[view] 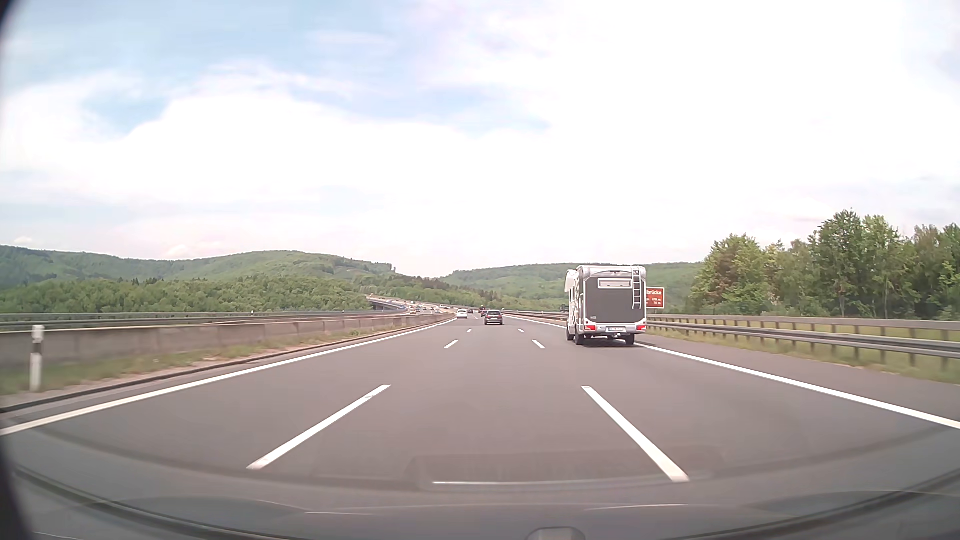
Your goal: Follow the waypoints while adhering to traffic rules and regulations
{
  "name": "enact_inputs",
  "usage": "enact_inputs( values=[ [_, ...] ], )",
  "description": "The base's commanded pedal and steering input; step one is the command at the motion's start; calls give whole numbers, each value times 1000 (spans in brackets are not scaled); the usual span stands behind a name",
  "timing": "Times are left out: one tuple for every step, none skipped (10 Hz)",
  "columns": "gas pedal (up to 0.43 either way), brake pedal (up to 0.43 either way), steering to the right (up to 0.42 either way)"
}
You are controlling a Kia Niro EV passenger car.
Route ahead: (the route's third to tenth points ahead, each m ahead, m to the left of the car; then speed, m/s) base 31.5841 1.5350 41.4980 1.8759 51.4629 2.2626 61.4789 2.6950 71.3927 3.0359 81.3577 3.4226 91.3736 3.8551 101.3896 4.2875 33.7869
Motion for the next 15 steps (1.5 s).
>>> enact_inputs(
  values=[
    [189,0,-3],
    [189,0,-3],
    [189,0,-3],
    [189,0,-4],
    [189,0,-4],
    [189,0,-4],
    [189,0,-4],
    [189,0,-4],
    [189,0,-5],
    [189,0,-7],
    [189,0,-7],
    [189,0,-7],
    [189,0,-6],
    [189,0,-6],
    [189,0,-7]
  ],
)
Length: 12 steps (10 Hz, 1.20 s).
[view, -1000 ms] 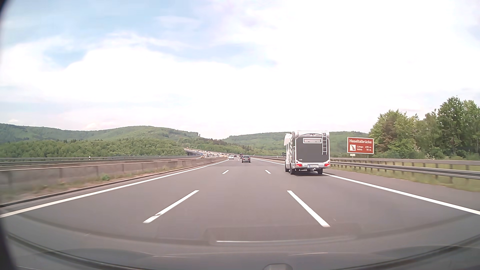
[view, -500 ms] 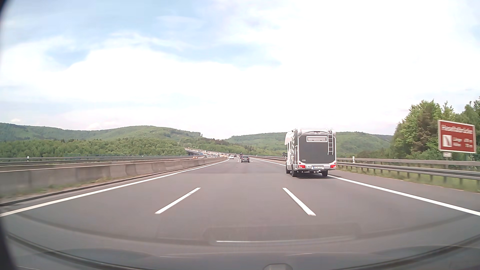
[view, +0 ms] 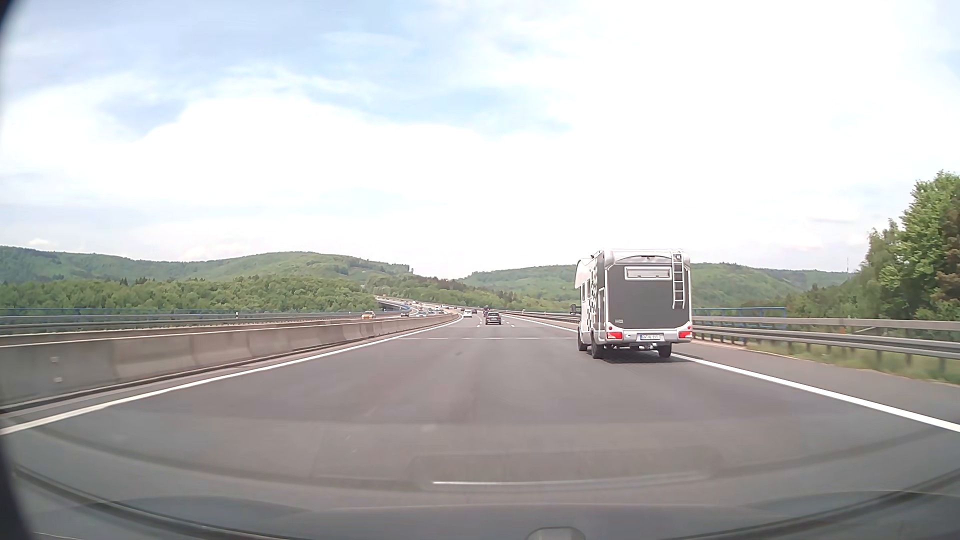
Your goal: Follow the waypoints while adhering to traffic rules and regulations
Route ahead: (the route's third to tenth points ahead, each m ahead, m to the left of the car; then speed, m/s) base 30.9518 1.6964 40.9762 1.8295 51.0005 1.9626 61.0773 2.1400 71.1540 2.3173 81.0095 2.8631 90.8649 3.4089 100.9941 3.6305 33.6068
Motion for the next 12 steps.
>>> enact_inputs(
  values=[
    [177,0,-7],
    [157,0,-7],
    [138,0,-6],
    [118,0,-6],
    [110,0,-5],
    [110,0,-5],
    [110,0,-6],
    [110,0,-5],
    [110,0,-5],
    [59,0,-4],
    [20,0,-4],
    [0,0,-4]
  ],
)
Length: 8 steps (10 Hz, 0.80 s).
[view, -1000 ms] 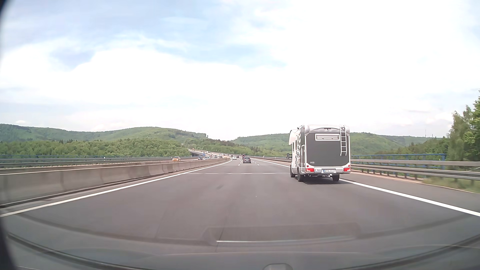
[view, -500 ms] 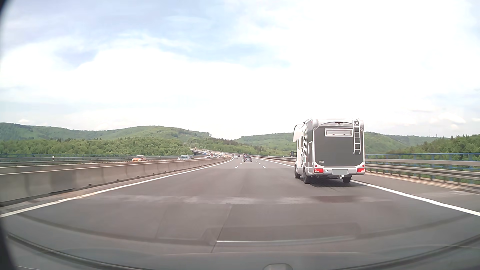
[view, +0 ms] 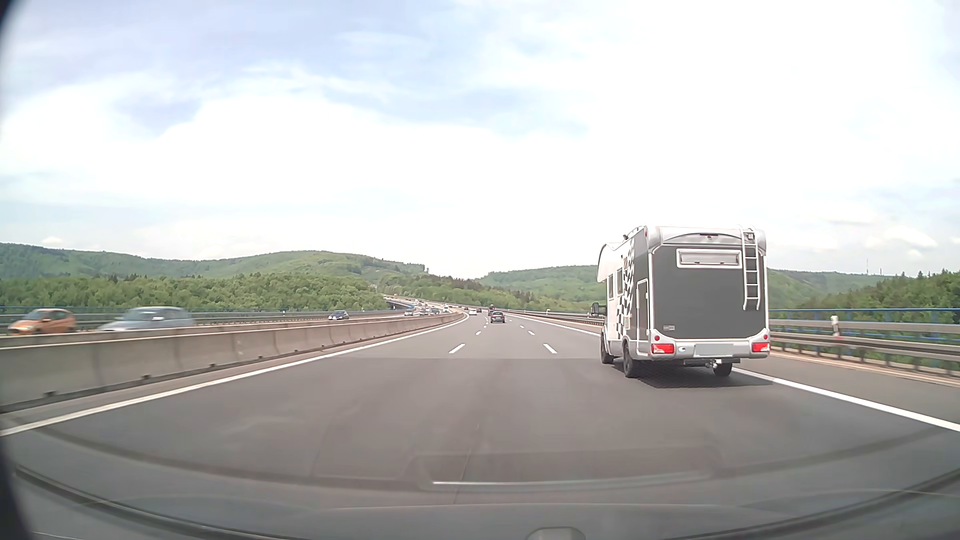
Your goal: Follow the waypoints while adhering to traffic rules and regulations
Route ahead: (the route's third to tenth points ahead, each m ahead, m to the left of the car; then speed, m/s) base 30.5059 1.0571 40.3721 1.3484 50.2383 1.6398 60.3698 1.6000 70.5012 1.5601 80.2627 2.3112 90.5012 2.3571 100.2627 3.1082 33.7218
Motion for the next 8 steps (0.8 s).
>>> enact_inputs(
  values=[
    [0,0,-3],
    [0,0,-3],
    [0,0,-3],
    [0,0,-3],
    [0,0,-2],
    [0,0,-1],
    [0,0,-1],
    [67,0,-1]
  ],
)
